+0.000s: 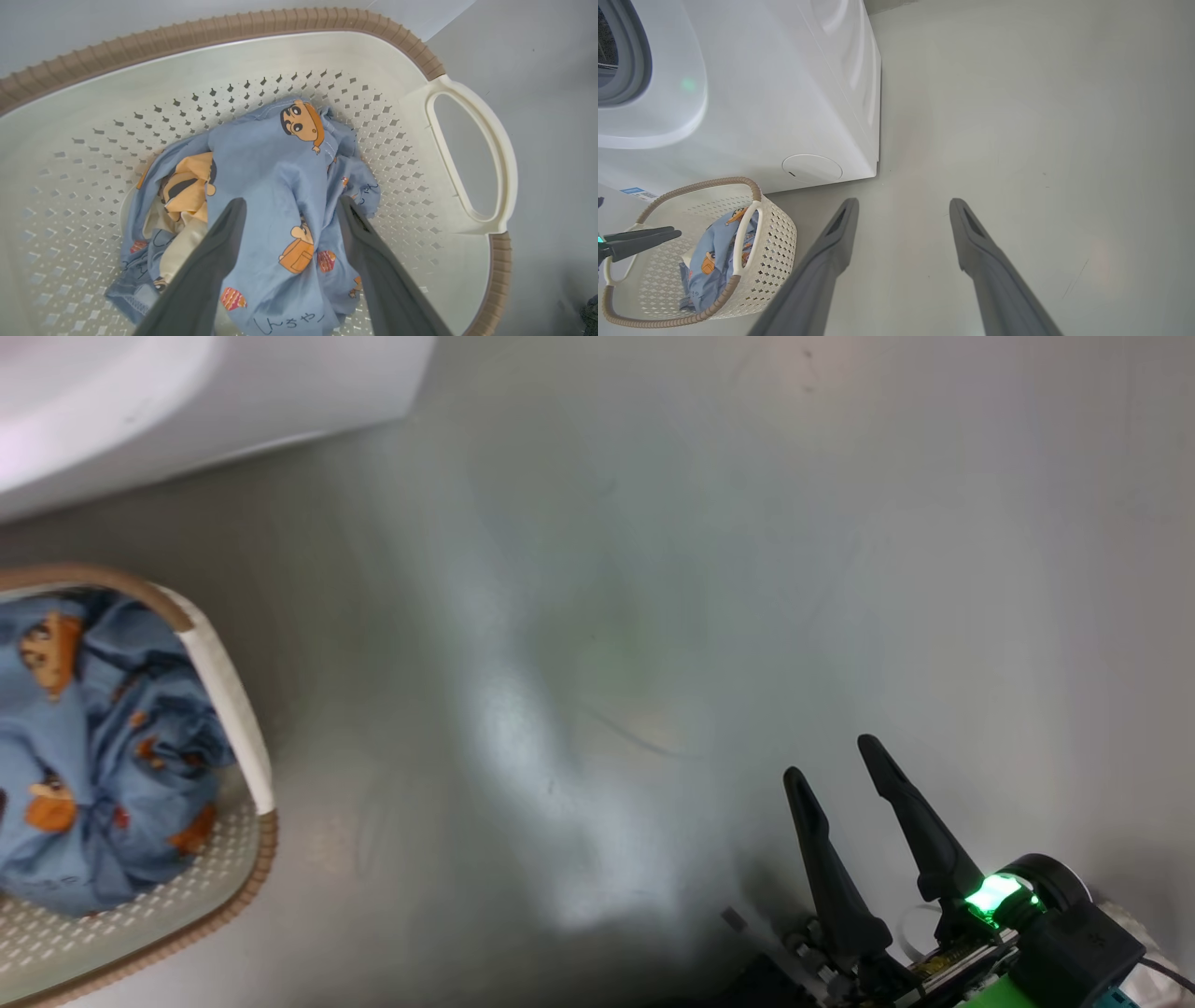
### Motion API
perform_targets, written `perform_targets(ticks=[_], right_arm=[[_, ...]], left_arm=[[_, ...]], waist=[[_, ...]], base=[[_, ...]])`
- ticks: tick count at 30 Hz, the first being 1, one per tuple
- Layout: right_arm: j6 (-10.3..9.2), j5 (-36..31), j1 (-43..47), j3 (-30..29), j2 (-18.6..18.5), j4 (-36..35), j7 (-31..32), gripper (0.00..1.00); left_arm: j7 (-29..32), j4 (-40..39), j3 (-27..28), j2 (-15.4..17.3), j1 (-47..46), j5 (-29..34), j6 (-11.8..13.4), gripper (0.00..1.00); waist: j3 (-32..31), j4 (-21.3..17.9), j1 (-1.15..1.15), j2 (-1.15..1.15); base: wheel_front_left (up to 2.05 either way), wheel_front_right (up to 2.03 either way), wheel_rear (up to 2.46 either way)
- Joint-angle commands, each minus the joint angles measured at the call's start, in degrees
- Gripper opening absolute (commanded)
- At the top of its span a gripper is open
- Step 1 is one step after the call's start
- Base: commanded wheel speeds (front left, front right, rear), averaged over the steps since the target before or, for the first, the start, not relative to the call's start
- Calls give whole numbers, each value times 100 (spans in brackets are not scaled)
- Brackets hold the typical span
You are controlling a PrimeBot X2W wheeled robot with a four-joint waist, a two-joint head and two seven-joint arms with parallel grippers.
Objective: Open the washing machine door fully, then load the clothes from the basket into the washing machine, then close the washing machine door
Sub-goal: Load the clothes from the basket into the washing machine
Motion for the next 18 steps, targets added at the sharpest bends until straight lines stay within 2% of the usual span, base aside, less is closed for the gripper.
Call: perform_targets(ticks=[1, 8, 18], right_arm=[[16, 58, 65, 160, -48, -146, -68, 100], [16, 61, 68, 201, -48, -20, -68, 100], [16, -7, -168, 290, -48, 479, -68, 100]], left_arm=[[-33, 42, 152, 303, -107, -50, 30, 100], [-33, 164, 130, 520, -273, -239, 30, 100], [-33, 297, -53, 608, -644, -466, 30, 100]], waist=[[212, -182, 0, 0], [441, -234, 0, 0], [708, -123, 0, 0]], base=[[0, 0, 0], [0, 0, 0], [0, 0, 0]])
